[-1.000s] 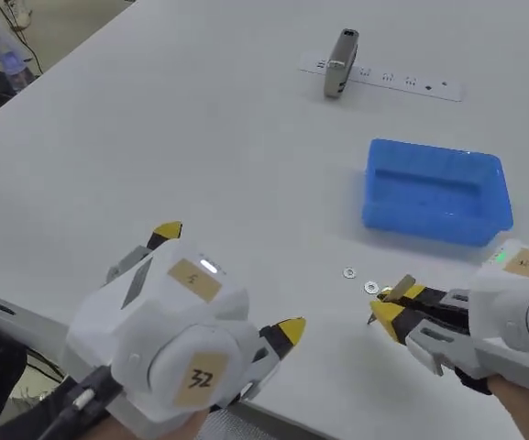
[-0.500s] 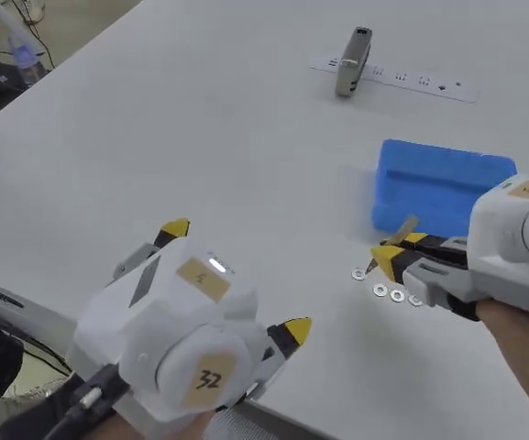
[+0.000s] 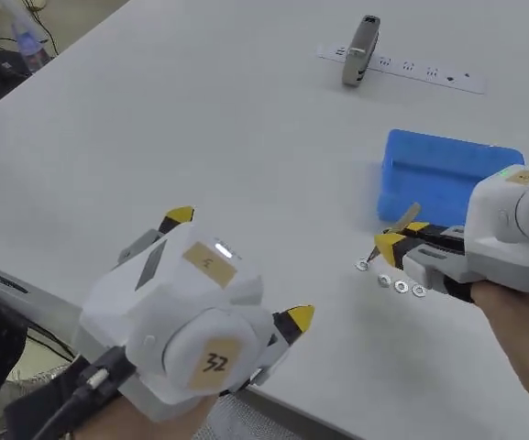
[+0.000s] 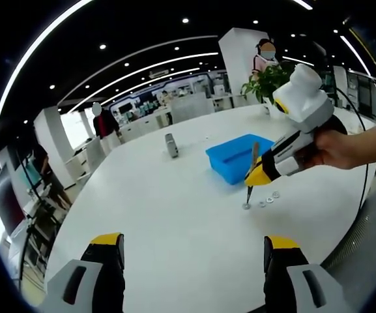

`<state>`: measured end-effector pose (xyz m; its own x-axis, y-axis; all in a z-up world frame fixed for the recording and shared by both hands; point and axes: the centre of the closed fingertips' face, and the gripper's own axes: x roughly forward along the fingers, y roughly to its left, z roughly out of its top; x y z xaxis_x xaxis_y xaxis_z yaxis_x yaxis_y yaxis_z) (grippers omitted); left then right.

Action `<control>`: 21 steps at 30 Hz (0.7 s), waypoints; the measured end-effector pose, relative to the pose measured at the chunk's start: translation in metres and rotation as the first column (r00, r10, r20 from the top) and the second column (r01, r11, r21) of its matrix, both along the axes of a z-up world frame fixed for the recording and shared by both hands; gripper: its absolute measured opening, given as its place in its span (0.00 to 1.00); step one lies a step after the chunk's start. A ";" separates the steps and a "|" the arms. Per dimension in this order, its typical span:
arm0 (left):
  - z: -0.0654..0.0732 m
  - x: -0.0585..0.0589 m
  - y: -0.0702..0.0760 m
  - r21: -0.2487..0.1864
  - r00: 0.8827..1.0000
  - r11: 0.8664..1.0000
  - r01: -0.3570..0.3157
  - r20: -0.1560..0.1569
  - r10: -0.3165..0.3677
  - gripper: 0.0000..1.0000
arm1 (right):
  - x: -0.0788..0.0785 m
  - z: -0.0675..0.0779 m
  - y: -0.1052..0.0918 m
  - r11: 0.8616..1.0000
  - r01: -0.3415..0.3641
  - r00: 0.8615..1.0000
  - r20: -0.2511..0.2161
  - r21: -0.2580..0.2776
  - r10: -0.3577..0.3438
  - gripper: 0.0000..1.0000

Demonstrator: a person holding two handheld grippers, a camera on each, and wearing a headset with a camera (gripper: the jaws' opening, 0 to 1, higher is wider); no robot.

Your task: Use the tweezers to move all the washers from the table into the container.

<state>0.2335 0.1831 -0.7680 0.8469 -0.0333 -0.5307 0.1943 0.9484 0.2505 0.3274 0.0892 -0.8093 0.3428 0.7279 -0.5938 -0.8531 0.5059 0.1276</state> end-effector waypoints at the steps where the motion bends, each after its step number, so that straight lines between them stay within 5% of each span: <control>1: 0.000 0.000 0.000 0.001 1.000 1.000 0.000 0.000 0.000 0.90 | -0.001 0.000 0.001 1.000 -0.001 1.000 0.000 0.001 0.001 0.04; 12: -0.001 0.000 0.000 0.005 1.000 1.000 -0.001 -0.004 0.001 0.90 | -0.001 -0.003 0.004 1.000 -0.013 1.000 0.007 -0.017 0.013 0.04; 21: -0.001 0.000 0.000 0.008 1.000 1.000 0.002 -0.008 -0.002 0.89 | -0.005 -0.006 0.005 0.997 -0.048 0.991 0.124 -0.066 0.056 0.03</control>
<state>0.2335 0.1831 -0.7692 0.8427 -0.0306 -0.5376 0.1982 0.9459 0.2569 0.3226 0.0941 -0.8151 0.3806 0.7090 -0.5937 -0.8855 0.4644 -0.0131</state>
